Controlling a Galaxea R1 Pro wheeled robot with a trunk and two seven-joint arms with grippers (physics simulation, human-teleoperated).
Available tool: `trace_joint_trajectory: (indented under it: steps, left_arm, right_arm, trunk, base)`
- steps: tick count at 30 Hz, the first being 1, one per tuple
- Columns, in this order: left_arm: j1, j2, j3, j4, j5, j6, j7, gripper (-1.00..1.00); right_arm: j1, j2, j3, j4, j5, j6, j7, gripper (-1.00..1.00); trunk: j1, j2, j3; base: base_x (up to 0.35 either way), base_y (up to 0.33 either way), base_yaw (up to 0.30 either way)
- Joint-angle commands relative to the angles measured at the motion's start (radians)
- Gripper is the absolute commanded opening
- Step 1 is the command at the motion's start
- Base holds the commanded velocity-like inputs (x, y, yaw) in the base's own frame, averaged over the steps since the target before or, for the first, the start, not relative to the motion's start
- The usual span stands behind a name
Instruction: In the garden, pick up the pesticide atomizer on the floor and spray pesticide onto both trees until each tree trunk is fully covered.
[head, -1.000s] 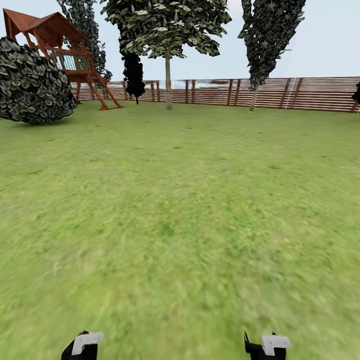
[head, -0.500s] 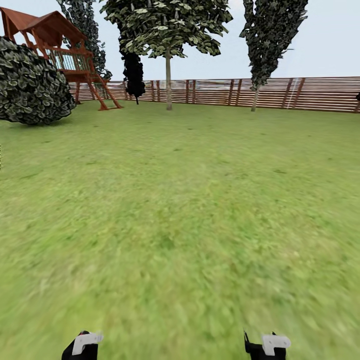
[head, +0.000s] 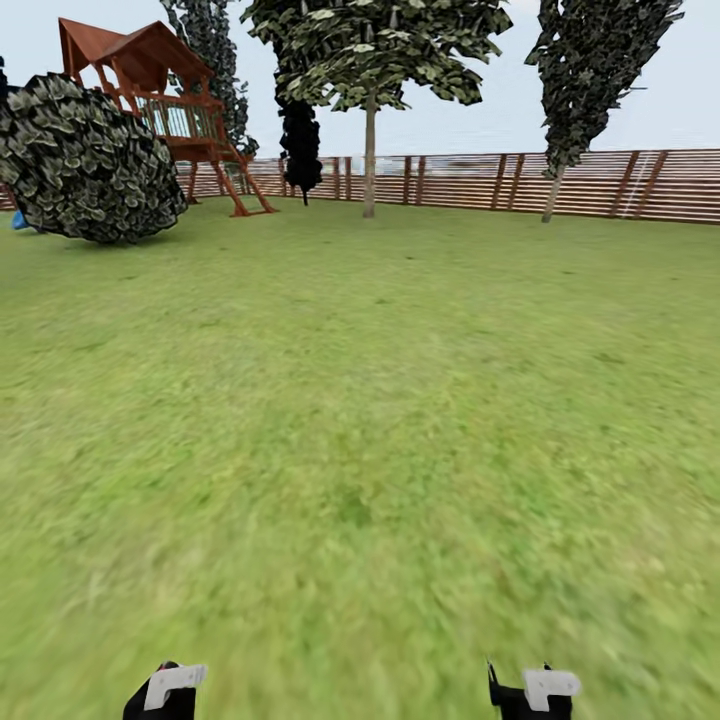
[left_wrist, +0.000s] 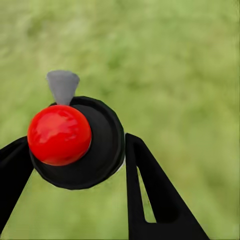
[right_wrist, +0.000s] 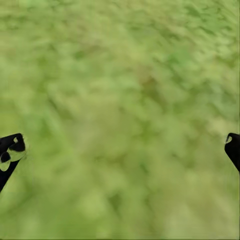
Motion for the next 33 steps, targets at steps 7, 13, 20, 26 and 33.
trace_joint_trajectory:
  steps: [7, 13, 20, 26, 33]
  left_arm:
    - [0.0, 0.0, 0.0, 0.0, 0.0, 0.0, 0.0, -1.0]
    - [-0.001, 0.0, 0.0, 0.0, 0.0, 0.0, 0.0, -1.0]
    - [0.0, 0.0, 0.0, 0.0, 0.0, 0.0, 0.0, -1.0]
    - [-0.001, 0.0, 0.0, 0.0, 0.0, 0.0, 0.0, -1.0]
    - [0.0, -0.002, 0.0, 0.0, 0.0, 0.0, 0.0, -1.0]
  right_arm:
    - [0.0, 0.0, -0.001, 0.0, 0.0, 0.0, 0.0, 1.0]
    - [0.0, 0.0, 0.0, 0.0, 0.001, 0.0, 0.002, 1.0]
    - [0.0, 0.0, 0.0, 0.0, 0.003, 0.0, 0.006, 1.0]
    - [0.0, 0.0, 0.001, 0.0, 0.005, 0.0, 0.006, 1.0]
    - [0.0, 0.0, 0.001, 0.0, 0.005, 0.0, 0.006, 1.0]
  trunk:
    - [0.0, 0.0, -0.001]
    - [0.0, 0.0, -0.001]
    - [0.0, 0.0, -0.001]
    - [0.0, 0.0, -0.001]
    - [0.0, 0.0, -0.001]
  base:
    - [0.335, 0.0, 0.008]
    - [0.335, 0.0, 0.0]
    - [0.335, 0.0, 0.0]
    - [0.335, 0.0, 0.0]
    - [0.335, 0.0, 0.0]
